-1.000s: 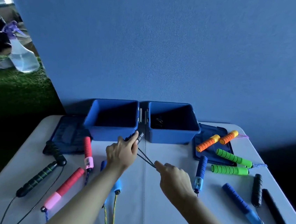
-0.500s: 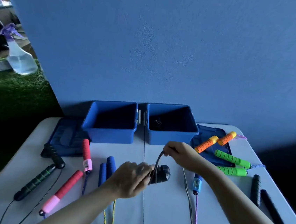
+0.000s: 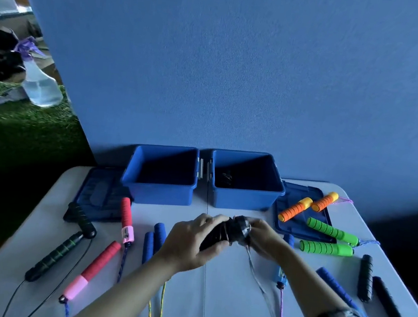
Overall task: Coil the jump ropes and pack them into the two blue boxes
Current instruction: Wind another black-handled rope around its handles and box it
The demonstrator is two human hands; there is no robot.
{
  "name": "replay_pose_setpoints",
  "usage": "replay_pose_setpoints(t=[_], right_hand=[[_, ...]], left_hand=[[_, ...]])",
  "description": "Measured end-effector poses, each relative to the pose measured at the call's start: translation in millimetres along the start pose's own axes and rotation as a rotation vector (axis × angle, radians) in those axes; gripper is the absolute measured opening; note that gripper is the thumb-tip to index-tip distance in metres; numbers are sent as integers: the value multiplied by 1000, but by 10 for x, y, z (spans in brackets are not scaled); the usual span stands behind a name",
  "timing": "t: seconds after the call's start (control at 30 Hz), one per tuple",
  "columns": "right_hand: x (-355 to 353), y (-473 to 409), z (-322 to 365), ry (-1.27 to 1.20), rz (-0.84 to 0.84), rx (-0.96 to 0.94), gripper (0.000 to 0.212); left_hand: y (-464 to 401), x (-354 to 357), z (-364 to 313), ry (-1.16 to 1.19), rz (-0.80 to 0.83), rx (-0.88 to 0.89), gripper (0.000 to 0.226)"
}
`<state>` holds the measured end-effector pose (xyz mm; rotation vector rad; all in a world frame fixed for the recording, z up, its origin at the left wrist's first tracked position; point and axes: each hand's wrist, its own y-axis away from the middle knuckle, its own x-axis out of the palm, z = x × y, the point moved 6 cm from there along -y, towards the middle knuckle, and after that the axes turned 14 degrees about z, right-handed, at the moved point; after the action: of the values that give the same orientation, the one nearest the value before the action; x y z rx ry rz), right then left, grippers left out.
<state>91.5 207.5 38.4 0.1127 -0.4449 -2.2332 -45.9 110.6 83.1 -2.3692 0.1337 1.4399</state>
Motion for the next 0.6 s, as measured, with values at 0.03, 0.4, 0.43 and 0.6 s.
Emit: replay_pose_setpoints(t=[0.03, 0.4, 0.43, 0.6], right_hand=[[50, 1, -65, -58, -6, 7, 31], [708, 148, -386, 116, 41, 187, 24], [703, 166, -413, 137, 38, 210, 26], [762, 232, -597, 366, 83, 358, 24]], left_hand=[[-13, -18, 12, 2, -23, -46, 44], [-10, 16, 436, 25, -111, -530, 66], [-3, -4, 463, 13, -119, -546, 66], [-20, -22, 677, 80, -153, -691, 63]])
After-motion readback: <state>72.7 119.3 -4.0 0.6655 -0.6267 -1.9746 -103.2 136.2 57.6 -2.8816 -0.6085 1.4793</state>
